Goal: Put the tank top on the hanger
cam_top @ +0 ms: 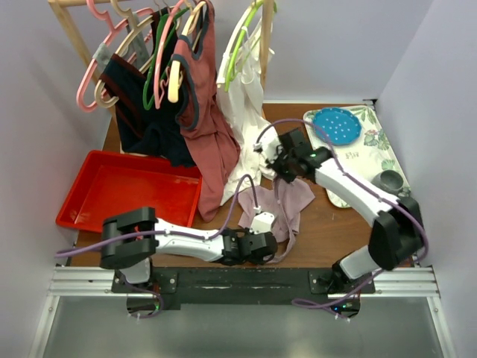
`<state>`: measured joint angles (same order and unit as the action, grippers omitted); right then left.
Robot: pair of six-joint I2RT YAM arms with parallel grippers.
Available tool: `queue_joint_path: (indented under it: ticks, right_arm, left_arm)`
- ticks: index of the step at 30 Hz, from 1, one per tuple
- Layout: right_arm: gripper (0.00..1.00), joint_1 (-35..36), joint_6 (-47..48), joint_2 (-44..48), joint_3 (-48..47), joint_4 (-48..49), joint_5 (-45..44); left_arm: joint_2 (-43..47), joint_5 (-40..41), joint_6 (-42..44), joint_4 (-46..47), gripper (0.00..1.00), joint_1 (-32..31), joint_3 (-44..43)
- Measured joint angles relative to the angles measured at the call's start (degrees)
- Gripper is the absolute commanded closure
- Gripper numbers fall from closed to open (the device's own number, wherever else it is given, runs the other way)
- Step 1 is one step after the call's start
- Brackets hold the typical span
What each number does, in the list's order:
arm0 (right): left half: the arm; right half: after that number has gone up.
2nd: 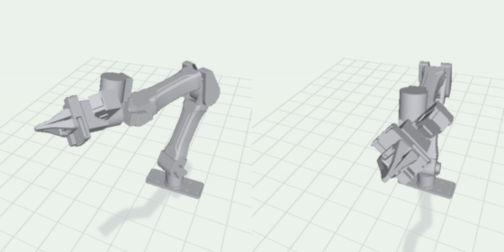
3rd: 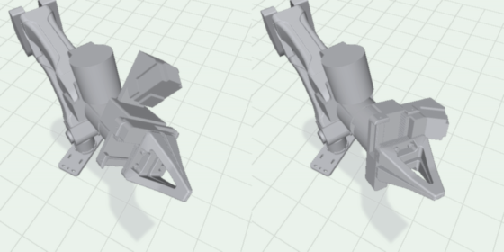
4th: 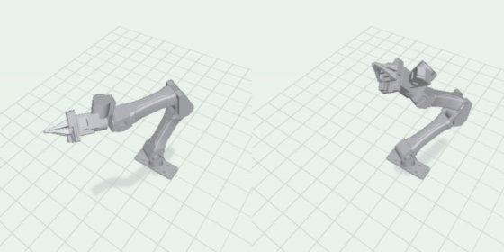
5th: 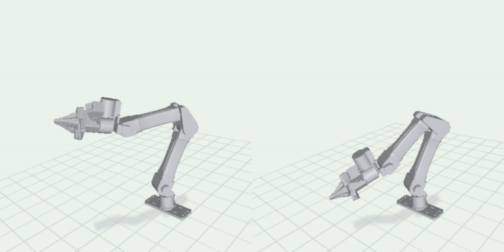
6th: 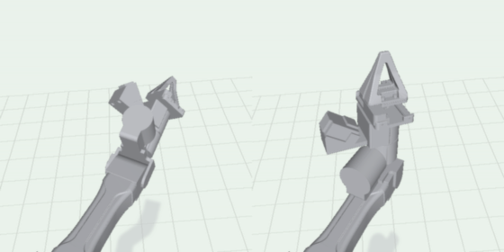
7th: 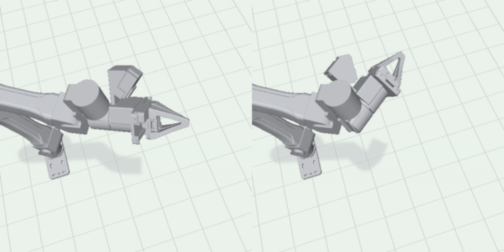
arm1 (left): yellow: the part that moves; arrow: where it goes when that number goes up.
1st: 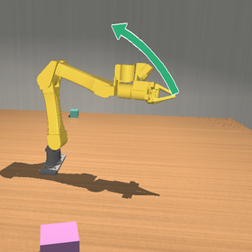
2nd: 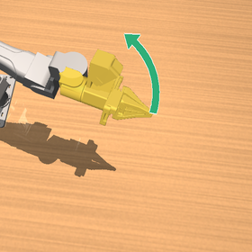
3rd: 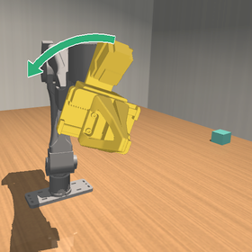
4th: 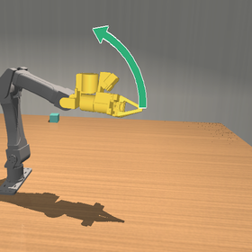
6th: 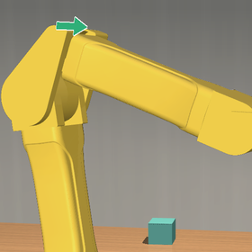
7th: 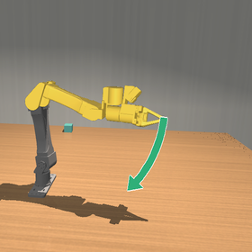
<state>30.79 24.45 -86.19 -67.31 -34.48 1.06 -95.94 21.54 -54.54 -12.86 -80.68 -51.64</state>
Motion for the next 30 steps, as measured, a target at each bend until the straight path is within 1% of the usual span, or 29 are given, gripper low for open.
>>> queue_joint_path:
  ticks: [3, 5, 7, 9, 11, 12, 13, 15, 16, 17, 18, 19, 20, 21, 23, 24, 26, 27, 30]
  right_arm:
    - [0.94, -5.14, 0.0, 5.86, -2.27, -2.43, 2.23]
    - [0.88, -9.42, 0.0, 9.33, -4.37, -3.58, 4.26]
    - [0.82, -12.83, 0.02, 13.25, -5.42, -4.11, 5.57]
    - [0.81, -15.32, 0.35, 17.9, -5.29, -5.05, 6.78]
    - [0.75, -16.33, 1.27, 22.8, -3.04, -5.35, 7.76]
    - [0.71, -16.5, 1.81, 25.05, -1.14, -5.81, 7.96]
    - [0.64, -16.63, 2.43, 27.02, 1.29, -6.14, 8.17]
    - [0.55, -16.68, 4.02, 29.83, 6.23, -7.48, 8.52]
    - [0.45, -16.72, 5.05, 30.97, 9.2, -8.79, 8.59]
    - [0.42, -16.72, 6.23, 31.74, 12.41, -9.97, 8.55]
    - [0.39, -16.76, 7.08, 31.87, 14.71, -11.23, 8.28]
    - [0.33, -16.81, 7.63, 31.85, 16.41, -12.52, 7.8]
    - [0.3, -16.87, 8.61, 31.87, 18.25, -13.97, 7.21]
    - [0.25, -16.98, 9.38, 32.0, 19.26, -15.69, 6.64]
    - [0.23, -16.98, 10.36, 32.41, 19.56, -17.75, 5.35]
    - [0.22, -16.98, 10.71, 32.81, 19.41, -18.25, 4.9]
    - [0.21, -16.98, 11.21, 33.31, 18.01, -19.54, 4.76]
    - [0.16, -16.98, 11.34, 33.31, 16.76, -20.22, 5.16]
    - [0.14, -17.05, 11.32, 31.45, 10.99, -21.97, 11.23]
  left_arm:
    - [5.57, 1.92, 0.09, -2.56, 1.0, 0.79, 1.86]
    - [11.45, 3.21, 0.33, -4.44, 1.0, 2.47, 3.37]
    - [19.74, 3.91, 1.29, -5.53, 1.0, 5.73, 5.42]
    - [28.68, 4.31, 3.3, -5.79, 1.0, 9.29, 7.13]
    - [36.24, 4.07, 5.9, -4.94, 1.0, 11.32, 8.79]
    - [39.43, 3.45, 7.21, -4.59, 1.0, 11.63, 9.51]
    - [41.46, 2.54, 8.22, -4.37, 1.0, 11.67, 10.12]
    - [43.93, 0.42, 10.21, -4.24, 1.0, 11.67, 11.28]
    - [44.54, -0.7, 10.93, -4.28, 0.99, 11.67, 11.93]
    - [44.81, -1.9, 11.67, -4.33, 0.93, 11.67, 12.72]
    - [44.78, -3.08, 12.22, -4.44, 0.8, 11.67, 13.57]
    - [44.76, -4.33, 12.7, -4.7, 0.73, 11.67, 14.69]
    - [44.76, -5.33, 13.33, -5.2, 0.66, 11.67, 15.34]
    - [44.81, -6.29, 13.66, -5.81, 0.54, 11.67, 15.91]
    - [45.03, -7.56, 14.97, -6.97, 0.43, 11.67, 16.06]
    - [45.4, -7.93, 15.5, -7.52, 0.32, 11.67, 15.96]
    - [46.38, -8.09, 16.92, -10.08, 0.24, 11.67, 14.78]
    - [46.66, -8.09, 17.9, -11.28, 0.23, 11.67, 13.77]
    - [47.54, -7.02, 20.39, -15.72, 0.19, 11.67, 8.41]
